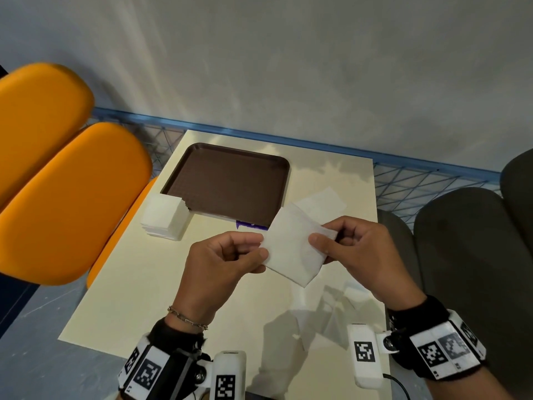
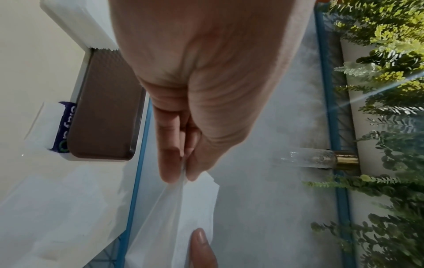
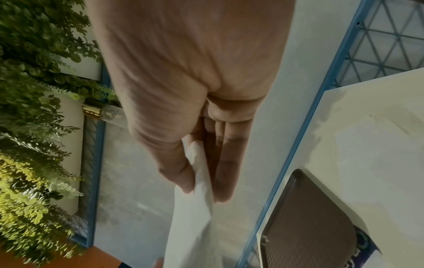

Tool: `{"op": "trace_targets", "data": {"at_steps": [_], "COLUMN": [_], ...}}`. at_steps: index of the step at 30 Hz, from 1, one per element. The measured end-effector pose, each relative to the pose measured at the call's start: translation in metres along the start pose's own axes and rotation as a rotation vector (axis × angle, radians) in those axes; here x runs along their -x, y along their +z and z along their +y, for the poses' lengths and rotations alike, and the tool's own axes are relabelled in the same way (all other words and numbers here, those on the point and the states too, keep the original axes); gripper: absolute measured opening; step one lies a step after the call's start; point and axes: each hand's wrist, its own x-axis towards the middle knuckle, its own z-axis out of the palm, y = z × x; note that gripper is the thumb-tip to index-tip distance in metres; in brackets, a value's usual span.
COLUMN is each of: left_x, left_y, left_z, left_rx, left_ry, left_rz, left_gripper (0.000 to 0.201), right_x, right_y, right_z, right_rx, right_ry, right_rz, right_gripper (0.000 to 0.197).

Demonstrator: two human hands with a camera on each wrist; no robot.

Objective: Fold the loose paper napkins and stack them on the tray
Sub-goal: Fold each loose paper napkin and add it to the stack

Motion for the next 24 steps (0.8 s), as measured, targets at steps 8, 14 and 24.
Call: {"op": "trace_targets", "data": {"at_steps": [8,14,24], "left_x": [-0.013,-0.018,-0.016], "left_y": [0.008,0.017,0.029], "left_z": [0.003,0.001,0.002], "left_rx": [0.27,0.298,0.287], "left_ry": [-0.277,-0.407,-0.446], "left_rz": [0.046,0.053,0.049], "left_gripper": [0.014,0.011,0.016], "right_x": [0.014,0.016,0.012], "right_y": [0.003,0.022,0.018], "right_z": [-0.002,0.009,0.027], "right_rx": [0.544,1.022,1.043], "right_ry": [-0.403,-0.696,-0.929], "right_rz": [-0.161,-0.071,0.013], "right_gripper": [0.101,0.072,0.029]}}
